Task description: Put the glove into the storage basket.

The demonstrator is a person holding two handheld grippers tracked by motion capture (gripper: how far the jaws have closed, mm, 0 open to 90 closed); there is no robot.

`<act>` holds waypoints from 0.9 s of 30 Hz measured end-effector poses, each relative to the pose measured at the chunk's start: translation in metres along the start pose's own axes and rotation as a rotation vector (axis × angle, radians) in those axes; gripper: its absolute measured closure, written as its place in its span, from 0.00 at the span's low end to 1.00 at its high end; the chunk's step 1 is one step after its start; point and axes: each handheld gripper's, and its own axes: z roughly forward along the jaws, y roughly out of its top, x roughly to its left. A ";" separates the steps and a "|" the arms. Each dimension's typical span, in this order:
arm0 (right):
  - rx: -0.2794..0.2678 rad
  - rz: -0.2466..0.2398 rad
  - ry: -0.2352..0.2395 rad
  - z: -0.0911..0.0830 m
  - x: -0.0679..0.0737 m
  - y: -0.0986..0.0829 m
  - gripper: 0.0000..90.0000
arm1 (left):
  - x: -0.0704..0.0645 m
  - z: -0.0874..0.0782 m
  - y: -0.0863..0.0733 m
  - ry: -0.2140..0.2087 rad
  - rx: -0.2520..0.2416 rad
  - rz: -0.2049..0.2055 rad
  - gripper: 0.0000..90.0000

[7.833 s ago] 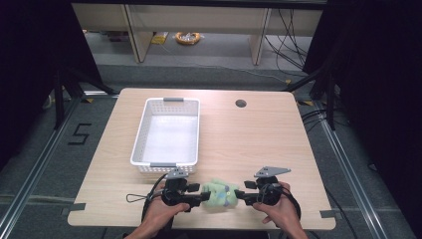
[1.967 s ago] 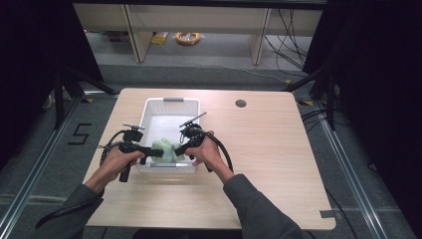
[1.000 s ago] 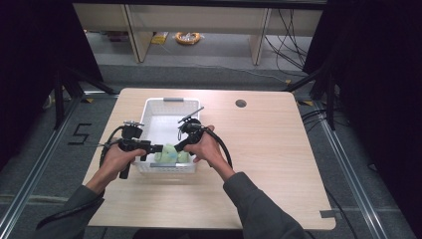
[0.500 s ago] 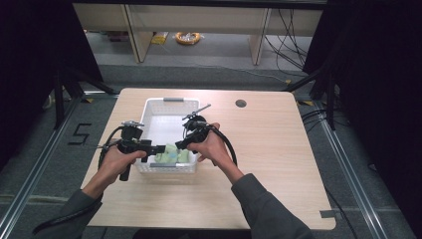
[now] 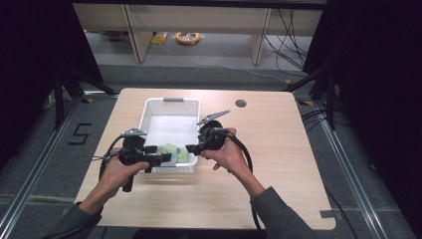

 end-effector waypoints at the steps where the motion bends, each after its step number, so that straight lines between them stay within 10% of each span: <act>1: -0.014 -0.007 -0.013 -0.002 -0.001 -0.002 0.44 | -0.003 0.000 -0.002 -0.005 -0.009 -0.002 0.29; 27: -0.136 -0.007 0.015 -0.049 -0.006 -0.070 0.39 | -0.060 0.008 -0.042 -0.082 -0.031 0.129 0.26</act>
